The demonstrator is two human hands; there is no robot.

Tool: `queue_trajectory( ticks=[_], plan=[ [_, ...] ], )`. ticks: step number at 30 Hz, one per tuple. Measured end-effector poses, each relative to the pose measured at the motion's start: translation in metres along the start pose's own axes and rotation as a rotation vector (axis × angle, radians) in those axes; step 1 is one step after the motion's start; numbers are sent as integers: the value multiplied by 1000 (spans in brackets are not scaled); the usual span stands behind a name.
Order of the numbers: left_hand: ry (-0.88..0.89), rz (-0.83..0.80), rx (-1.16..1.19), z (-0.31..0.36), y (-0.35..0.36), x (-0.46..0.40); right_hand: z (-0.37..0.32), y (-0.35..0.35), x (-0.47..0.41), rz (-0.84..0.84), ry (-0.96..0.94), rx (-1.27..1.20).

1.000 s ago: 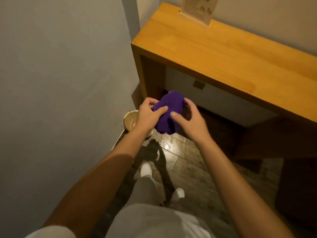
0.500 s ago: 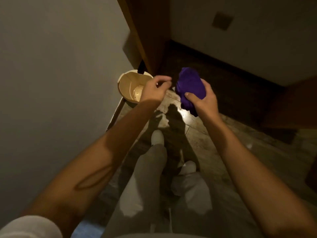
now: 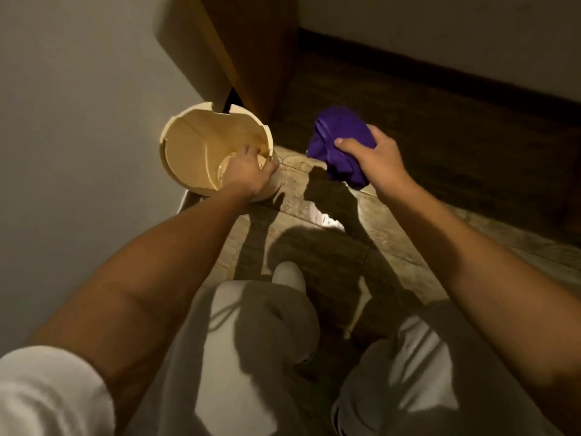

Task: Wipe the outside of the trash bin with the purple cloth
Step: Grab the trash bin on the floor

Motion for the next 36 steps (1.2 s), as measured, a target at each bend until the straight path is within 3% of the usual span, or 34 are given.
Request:
queue_trajectory(
  ticks=[6, 11, 15, 19, 23, 28, 32, 36],
  plan=[
    [79, 37, 28, -15, 44, -39, 29, 19, -46, -42, -51, -29],
    [43, 85, 86, -5, 19, -43, 41, 39, -53, -154, -70, -146],
    [4, 130, 381, 9, -12, -13, 19, 29, -43, -216, -94, -275],
    [-71, 45, 667, 13, -22, 15, -11, -3, -28, -208, -153, -296],
    [-47, 8, 743, 32, -7, 25, -24, -24, -25, -59, -235, -177],
    [69, 42, 743, 54, 19, 28, 3, -8, -40, 110, -395, 187],
    [177, 95, 690, 59, 30, 24, 47, 2, -59, 82, -337, 276],
    [168, 97, 727, 59, 34, 18, 50, 8, -68, 61, -482, 504]
  ],
)
Point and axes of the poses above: each hand's wrist, its own x-axis away from the middle knuckle, its own y-axis out of the palm, z = x × y, the point moved 2 cm from there along -x, towards the middle knuckle, and after that the axes turned 8 degrees about y, right-handed, at the moved point
